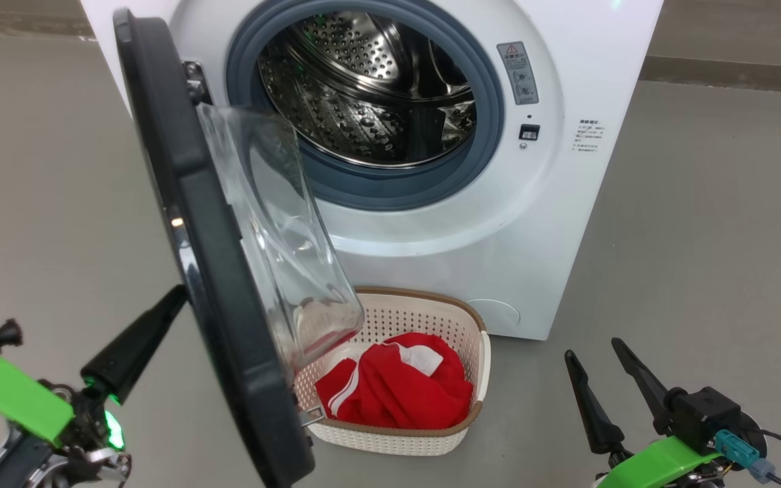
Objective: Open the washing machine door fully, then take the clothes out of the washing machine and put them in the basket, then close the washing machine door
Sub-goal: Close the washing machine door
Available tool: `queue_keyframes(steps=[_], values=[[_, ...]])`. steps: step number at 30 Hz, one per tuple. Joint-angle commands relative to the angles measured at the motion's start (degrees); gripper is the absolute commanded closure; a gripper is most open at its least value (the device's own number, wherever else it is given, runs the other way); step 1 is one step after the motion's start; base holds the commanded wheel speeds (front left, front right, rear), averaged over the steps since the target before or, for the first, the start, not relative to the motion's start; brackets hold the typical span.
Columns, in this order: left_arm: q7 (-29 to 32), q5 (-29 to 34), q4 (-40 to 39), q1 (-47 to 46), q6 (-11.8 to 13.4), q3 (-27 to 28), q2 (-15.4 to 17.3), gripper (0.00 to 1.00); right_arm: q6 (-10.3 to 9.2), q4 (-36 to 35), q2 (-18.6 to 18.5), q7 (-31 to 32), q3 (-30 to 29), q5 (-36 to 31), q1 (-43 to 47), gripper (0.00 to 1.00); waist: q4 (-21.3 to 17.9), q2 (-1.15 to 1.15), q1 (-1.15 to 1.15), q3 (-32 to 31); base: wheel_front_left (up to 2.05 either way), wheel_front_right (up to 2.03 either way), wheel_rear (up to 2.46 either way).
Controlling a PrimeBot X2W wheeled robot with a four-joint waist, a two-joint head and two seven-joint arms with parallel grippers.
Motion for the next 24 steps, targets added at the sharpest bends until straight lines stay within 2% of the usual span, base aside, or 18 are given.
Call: queue_keyframes(steps=[1, 2, 3, 4, 5, 9, 12, 16, 20, 24], values=[[-2.0, 0.0, -2.0, -0.4, -0.2, 2.1, 0.9, 1.00, 0.36, -1.5, -0.3, -0.4, 0.8, -0.2, -1.9, 0.00, 0.0, 0.00, 0.00, -0.1, 0.00, 0.00, 0.00], [-3.7, 0.5, -2.2, -0.4, -1.0, 2.7, 0.9, 0.74, 0.36, -1.5, -0.3, -0.4, 0.7, -0.1, -1.9, 0.00, -0.1, 0.00, 0.00, -0.1, 0.00, 0.00, 0.00], [-3.7, 0.5, -2.2, -0.4, -1.0, 2.7, 0.9, 0.74, 0.36, -1.5, -0.3, -0.4, 0.7, -0.1, -1.9, 0.00, -0.1, 0.00, 0.00, -0.1, 0.00, 0.00, 0.00], [-5.5, 0.7, -2.2, -0.3, -1.6, 3.1, 0.9, 0.23, 0.36, -1.5, -0.2, -0.4, 0.6, -0.1, -1.9, 0.00, -0.1, 0.00, 0.00, -0.2, 0.00, 0.00, 0.00], [-7.6, 1.1, -2.2, 0.0, -2.2, 3.5, 0.9, 0.00, 0.36, -1.6, -0.1, -0.4, 0.5, 0.0, -2.0, 0.00, -0.2, 0.00, 0.00, -0.3, 0.00, 0.00, 0.00], [-17.7, 2.8, -1.6, 1.9, -6.2, 5.2, 0.9, 0.00, 0.36, -1.5, 0.2, -0.4, 0.5, 0.1, -1.8, 0.00, -0.4, 0.00, 0.00, -0.6, 0.00, 0.00, 0.00], [-24.1, 1.7, 0.2, 3.8, -7.5, 5.2, 0.9, 0.00, 0.36, -1.5, 0.3, -0.4, 0.6, 0.2, -1.5, 0.00, -0.4, 0.00, 0.00, -0.9, 0.00, 0.00, 0.00], [-30.4, 6.5, 0.6, 7.0, -11.4, 3.5, 0.9, 0.00, 0.36, -1.5, 0.4, -0.4, 0.3, 0.1, -1.1, 0.00, -0.4, 0.00, 0.00, -1.0, 0.00, 0.00, 0.00], [-37.4, 15.7, 0.9, 9.6, -15.5, 1.0, 1.0, 0.00, 0.36, -1.6, 0.5, -0.4, 0.3, 0.0, -1.1, 0.00, -0.4, 0.00, 0.00, -1.0, 0.00, 0.00, 0.00], [-46.0, 29.0, 2.7, 12.2, -17.3, -3.1, 3.1, 0.00, 0.36, -1.6, 0.6, -0.4, 0.6, 0.1, -1.2, 0.00, -0.5, 0.00, 0.00, -1.1, 0.00, 0.00, 0.00]])
